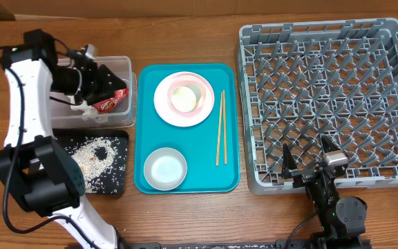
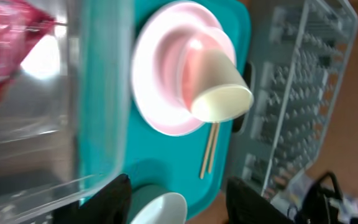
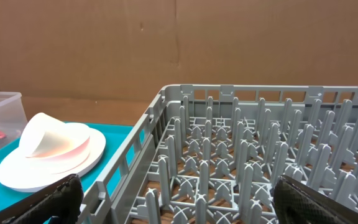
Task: Sort waste into correct bins and load items into the dishwasher
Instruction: 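Carry the red wrapper to the clear bin and release it, then move the left gripper back over the white cup on the pink plate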
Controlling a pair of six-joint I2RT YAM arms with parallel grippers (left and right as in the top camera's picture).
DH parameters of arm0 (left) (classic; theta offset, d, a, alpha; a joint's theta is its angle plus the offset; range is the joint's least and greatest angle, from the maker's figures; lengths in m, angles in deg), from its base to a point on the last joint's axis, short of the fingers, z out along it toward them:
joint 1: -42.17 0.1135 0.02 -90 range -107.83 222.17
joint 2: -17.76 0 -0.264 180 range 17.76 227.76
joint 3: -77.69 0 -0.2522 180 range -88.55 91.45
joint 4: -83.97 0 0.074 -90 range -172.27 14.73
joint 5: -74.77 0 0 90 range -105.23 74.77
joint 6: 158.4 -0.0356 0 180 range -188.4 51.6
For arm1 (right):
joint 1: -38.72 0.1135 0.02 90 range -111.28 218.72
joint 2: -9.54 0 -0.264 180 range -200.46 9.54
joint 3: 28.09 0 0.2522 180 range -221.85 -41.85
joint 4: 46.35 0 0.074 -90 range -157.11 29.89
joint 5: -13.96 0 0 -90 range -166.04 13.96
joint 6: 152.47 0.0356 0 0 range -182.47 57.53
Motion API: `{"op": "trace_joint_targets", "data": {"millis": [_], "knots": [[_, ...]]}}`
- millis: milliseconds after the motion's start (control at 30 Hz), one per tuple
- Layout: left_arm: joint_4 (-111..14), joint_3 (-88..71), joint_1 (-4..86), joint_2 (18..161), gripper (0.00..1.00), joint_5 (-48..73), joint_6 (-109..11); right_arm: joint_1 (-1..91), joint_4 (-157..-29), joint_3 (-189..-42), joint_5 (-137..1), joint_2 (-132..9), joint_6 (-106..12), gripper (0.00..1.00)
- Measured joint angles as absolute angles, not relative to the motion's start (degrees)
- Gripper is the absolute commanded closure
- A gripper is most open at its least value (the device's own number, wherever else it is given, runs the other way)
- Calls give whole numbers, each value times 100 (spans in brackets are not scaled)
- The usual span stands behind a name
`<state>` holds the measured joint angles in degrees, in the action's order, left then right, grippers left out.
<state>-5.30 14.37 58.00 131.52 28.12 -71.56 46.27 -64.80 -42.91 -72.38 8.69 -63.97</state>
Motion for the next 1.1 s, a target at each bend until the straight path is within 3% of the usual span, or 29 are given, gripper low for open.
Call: {"op": "trace_joint_targets", "data": {"millis": [67,200,333,433,700,1100], "knots": [[-482,1437,5630,13152,66,2939,-7243,4627,-6485,-4291,-7242,869,-6393,0],[-478,1437,5136,13152,68,3050,-7328,4627,-6485,-4291,-7242,869,-6391,0],[-756,1437,4565,13152,69,3088,-7298,4627,-6487,-4291,-7242,869,-6395,0],[-1136,1437,4133,13152,62,2970,-7035,4627,-6482,-4291,-7244,869,-6393,0],[-1914,1437,3103,13152,58,1426,-5416,4627,-6487,-4291,-7240,869,-6395,0],[-2279,1437,2275,13152,59,-619,-4085,4627,-6487,-4291,-7242,869,-6395,0]]}}
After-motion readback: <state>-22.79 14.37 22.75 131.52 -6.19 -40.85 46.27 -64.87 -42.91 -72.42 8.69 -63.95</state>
